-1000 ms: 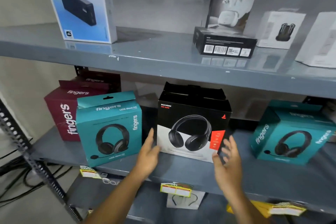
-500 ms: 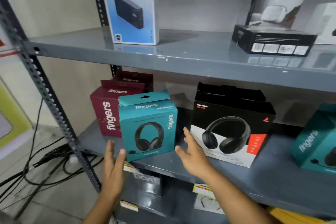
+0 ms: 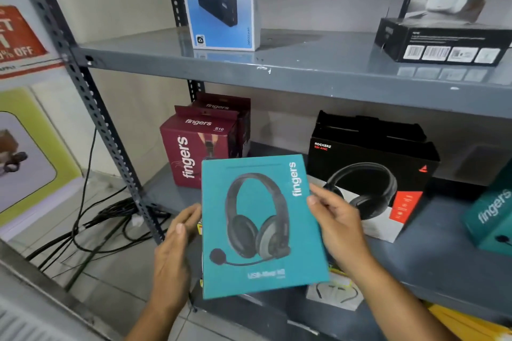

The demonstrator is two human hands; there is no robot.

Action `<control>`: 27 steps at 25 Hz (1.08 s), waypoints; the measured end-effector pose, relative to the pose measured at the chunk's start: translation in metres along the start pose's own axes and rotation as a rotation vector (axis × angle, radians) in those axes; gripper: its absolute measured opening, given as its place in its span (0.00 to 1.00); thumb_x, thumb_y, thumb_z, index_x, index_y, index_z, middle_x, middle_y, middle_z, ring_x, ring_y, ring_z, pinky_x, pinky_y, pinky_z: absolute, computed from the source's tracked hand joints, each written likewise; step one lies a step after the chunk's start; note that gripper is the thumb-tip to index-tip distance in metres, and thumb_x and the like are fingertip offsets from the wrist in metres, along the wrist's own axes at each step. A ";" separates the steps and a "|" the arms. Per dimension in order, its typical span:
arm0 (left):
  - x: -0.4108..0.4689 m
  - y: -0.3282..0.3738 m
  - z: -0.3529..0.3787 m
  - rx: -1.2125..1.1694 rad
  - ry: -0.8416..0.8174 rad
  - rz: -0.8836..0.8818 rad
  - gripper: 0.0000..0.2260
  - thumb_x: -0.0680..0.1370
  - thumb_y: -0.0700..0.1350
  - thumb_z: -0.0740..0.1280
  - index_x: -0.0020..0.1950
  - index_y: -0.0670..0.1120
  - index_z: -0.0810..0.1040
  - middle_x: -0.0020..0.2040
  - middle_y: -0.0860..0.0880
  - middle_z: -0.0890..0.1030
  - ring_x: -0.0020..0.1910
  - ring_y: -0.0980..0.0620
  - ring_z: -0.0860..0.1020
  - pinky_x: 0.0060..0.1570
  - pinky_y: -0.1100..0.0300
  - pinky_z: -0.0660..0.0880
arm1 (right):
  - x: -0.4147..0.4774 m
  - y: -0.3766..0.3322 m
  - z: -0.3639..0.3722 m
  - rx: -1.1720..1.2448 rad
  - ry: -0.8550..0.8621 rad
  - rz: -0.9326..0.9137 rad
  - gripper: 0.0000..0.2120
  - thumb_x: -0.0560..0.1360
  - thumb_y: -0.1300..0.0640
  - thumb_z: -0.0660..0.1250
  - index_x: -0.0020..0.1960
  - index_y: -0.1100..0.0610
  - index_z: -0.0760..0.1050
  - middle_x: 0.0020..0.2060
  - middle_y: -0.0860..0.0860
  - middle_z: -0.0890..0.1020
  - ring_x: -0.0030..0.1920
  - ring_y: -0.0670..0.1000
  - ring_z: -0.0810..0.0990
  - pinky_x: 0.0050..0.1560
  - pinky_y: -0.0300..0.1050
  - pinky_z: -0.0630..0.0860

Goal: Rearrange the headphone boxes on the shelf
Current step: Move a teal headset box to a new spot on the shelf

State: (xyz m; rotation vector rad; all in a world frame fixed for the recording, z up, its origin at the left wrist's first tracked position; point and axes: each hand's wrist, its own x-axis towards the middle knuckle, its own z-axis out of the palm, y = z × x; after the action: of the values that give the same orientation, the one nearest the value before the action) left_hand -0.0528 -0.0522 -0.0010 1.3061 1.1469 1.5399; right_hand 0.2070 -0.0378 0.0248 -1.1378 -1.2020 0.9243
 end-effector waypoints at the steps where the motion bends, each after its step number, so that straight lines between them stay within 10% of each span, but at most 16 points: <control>1: -0.010 0.010 0.007 -0.034 -0.004 0.005 0.25 0.80 0.59 0.55 0.65 0.44 0.78 0.68 0.44 0.76 0.68 0.43 0.74 0.66 0.47 0.72 | -0.011 -0.011 -0.011 0.059 0.004 0.011 0.13 0.71 0.46 0.68 0.55 0.40 0.81 0.49 0.47 0.87 0.45 0.48 0.86 0.37 0.41 0.82; 14: -0.092 0.052 0.160 -0.163 -0.232 -0.010 0.18 0.78 0.50 0.59 0.63 0.50 0.80 0.68 0.51 0.78 0.66 0.53 0.77 0.61 0.58 0.76 | -0.108 -0.048 -0.171 0.105 0.321 -0.016 0.15 0.71 0.45 0.67 0.57 0.43 0.81 0.51 0.46 0.87 0.48 0.50 0.86 0.39 0.42 0.82; 19: -0.117 0.034 0.243 -0.264 -0.362 -0.100 0.14 0.73 0.58 0.67 0.55 0.55 0.82 0.63 0.52 0.82 0.62 0.54 0.79 0.59 0.57 0.77 | -0.140 -0.031 -0.250 0.045 0.488 -0.061 0.16 0.79 0.61 0.62 0.55 0.43 0.81 0.53 0.44 0.86 0.51 0.44 0.84 0.45 0.36 0.80; 24: -0.137 0.018 0.341 -0.423 -0.501 -0.237 0.09 0.75 0.42 0.68 0.35 0.49 0.74 0.64 0.47 0.79 0.65 0.42 0.74 0.63 0.46 0.70 | -0.157 -0.003 -0.311 0.063 0.604 -0.091 0.18 0.78 0.73 0.56 0.63 0.61 0.73 0.52 0.46 0.83 0.49 0.37 0.82 0.45 0.30 0.77; 27: -0.140 0.013 0.389 -0.419 -0.558 -0.268 0.13 0.78 0.32 0.61 0.35 0.41 0.67 0.63 0.46 0.77 0.67 0.40 0.73 0.65 0.41 0.70 | -0.155 0.013 -0.337 0.115 0.715 -0.101 0.17 0.79 0.69 0.58 0.57 0.48 0.74 0.56 0.49 0.81 0.53 0.43 0.82 0.48 0.36 0.80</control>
State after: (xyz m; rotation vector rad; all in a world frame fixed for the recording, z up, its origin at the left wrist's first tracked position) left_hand 0.3529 -0.1349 -0.0034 1.1348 0.5756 1.0469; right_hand 0.5164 -0.2385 -0.0188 -1.1607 -0.6045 0.4326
